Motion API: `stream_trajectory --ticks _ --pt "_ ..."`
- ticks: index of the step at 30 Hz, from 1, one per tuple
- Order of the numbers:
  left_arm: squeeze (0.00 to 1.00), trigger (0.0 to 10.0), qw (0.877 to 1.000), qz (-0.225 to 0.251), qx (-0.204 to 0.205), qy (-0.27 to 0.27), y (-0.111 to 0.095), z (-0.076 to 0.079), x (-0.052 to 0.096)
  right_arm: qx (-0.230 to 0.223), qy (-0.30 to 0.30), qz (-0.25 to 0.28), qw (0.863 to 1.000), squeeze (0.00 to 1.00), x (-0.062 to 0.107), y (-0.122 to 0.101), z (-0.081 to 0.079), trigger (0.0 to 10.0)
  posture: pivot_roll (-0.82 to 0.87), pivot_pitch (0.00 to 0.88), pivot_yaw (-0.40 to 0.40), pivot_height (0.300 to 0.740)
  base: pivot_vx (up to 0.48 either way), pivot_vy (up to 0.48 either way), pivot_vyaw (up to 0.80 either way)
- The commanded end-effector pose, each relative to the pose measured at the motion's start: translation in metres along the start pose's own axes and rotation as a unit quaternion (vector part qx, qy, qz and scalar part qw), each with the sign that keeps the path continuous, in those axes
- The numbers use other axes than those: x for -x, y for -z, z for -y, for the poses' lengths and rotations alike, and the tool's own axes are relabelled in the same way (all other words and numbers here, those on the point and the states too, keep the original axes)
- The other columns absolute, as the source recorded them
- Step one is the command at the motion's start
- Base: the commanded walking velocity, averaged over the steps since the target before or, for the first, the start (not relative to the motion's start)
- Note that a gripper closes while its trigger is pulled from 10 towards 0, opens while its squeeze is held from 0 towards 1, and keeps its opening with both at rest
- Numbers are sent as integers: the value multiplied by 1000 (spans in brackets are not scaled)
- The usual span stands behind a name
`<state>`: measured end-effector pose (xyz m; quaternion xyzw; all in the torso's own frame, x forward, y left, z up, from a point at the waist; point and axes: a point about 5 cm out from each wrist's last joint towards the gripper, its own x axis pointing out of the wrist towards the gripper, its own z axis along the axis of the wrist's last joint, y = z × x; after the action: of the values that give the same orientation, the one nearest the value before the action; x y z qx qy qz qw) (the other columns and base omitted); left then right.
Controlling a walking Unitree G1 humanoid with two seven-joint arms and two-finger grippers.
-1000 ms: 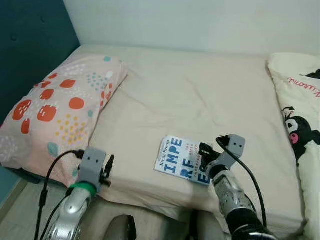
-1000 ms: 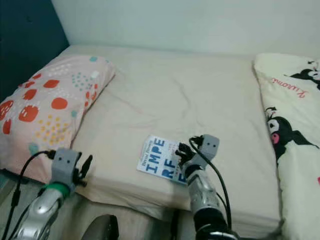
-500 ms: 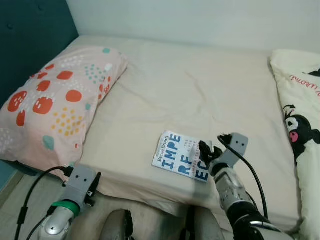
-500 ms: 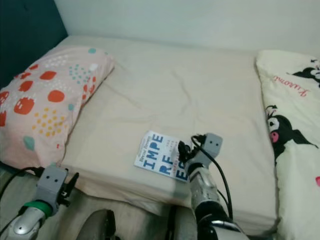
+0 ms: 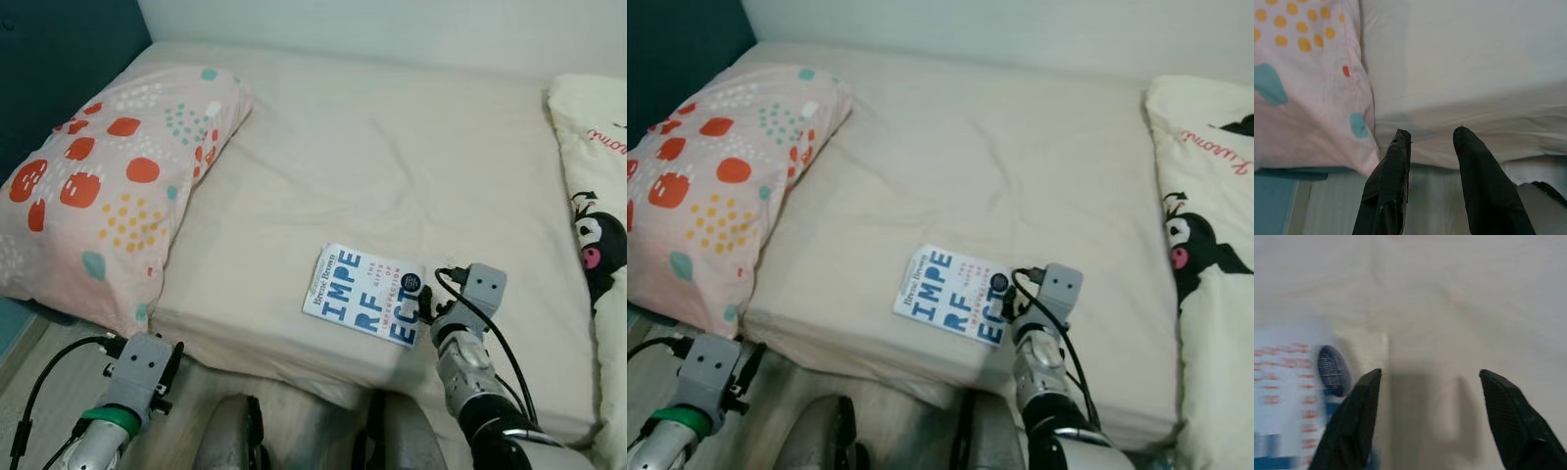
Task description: Clean up the room
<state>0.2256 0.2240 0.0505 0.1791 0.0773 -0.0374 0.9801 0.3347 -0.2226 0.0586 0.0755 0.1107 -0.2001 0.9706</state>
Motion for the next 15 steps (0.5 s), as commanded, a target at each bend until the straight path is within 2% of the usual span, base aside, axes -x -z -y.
stream_trajectory --ticks 1,4,9,11,15 --pt "0 10000 1000 -23 -6 -8 9 -6 9 19 36 -9 999 0 2 7 9 0 193 267 114 626 0 0 0" --pt "0 10000 1000 -26 -9 -9 9 -9 13 38 62 -5 997 0 1 6 17 0 199 274 117 626 0 0 0" --pt "0 10000 999 -33 -11 -11 10 -10 18 63 49 -18 997 0 4 12 14 0 202 278 119 626 0 0 0" --pt "0 10000 999 -35 -12 -11 10 -11 19 64 23 -32 997 0 6 18 4 0 202 278 120 626 0 0 0" --pt "0 10000 999 -38 -12 -14 11 -12 21 54 -57 -61 995 0 13 31 -25 0 200 277 115 626 0 0 0"
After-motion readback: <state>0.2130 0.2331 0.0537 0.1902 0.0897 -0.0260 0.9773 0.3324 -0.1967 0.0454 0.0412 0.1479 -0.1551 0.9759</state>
